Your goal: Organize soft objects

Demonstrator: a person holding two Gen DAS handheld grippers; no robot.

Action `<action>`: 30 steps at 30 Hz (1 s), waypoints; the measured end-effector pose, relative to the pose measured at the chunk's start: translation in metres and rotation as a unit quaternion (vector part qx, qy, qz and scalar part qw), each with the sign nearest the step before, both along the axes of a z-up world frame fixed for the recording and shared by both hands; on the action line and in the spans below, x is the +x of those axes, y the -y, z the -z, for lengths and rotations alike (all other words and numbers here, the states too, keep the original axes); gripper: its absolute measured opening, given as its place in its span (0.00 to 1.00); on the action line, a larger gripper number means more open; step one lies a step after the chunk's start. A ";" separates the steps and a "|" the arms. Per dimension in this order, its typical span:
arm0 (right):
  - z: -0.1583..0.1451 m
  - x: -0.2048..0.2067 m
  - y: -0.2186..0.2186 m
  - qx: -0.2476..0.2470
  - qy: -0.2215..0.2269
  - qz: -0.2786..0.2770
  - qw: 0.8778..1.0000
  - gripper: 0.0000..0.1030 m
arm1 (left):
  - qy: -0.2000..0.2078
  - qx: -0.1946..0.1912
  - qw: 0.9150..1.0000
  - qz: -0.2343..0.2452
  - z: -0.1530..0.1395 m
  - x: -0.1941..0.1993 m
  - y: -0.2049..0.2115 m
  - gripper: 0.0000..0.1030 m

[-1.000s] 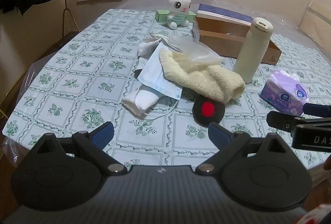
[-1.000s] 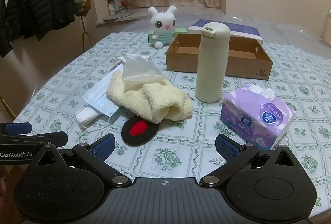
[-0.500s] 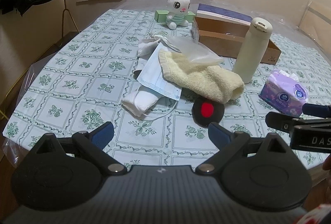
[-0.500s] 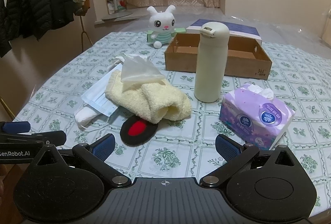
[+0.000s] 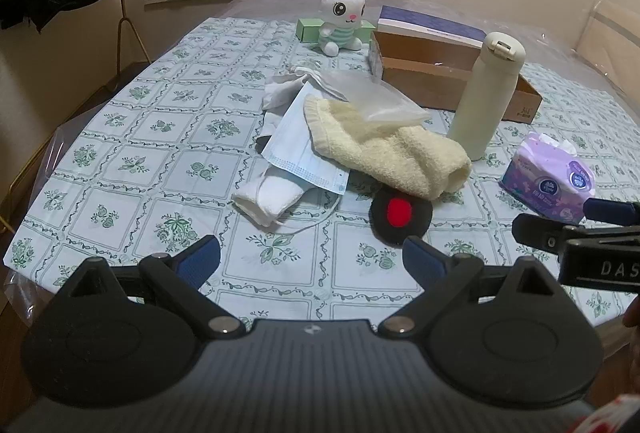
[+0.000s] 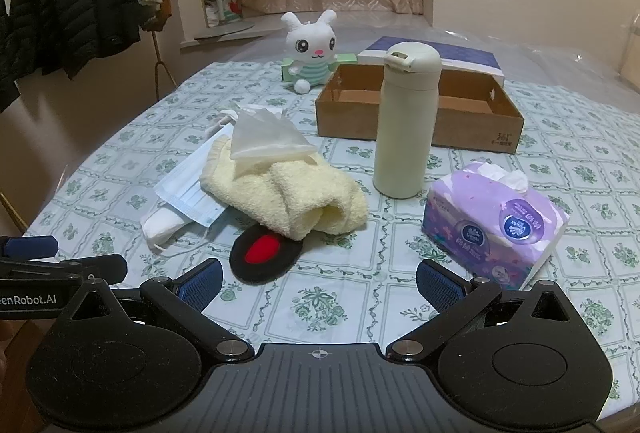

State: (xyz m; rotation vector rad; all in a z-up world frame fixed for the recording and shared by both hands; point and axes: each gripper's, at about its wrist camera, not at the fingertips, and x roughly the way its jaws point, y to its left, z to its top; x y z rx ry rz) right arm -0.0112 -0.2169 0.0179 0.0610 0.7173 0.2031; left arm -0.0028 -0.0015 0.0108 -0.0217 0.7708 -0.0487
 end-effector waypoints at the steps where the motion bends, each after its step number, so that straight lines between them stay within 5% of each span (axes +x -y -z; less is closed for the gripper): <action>1: 0.000 0.000 0.000 0.000 0.000 0.000 1.000 1.00 | 0.000 0.000 1.000 0.000 0.000 0.000 0.000 0.94; 30: 0.002 0.001 0.002 0.001 0.000 0.002 1.000 1.00 | -0.001 0.003 1.000 0.000 0.002 0.000 0.004 0.94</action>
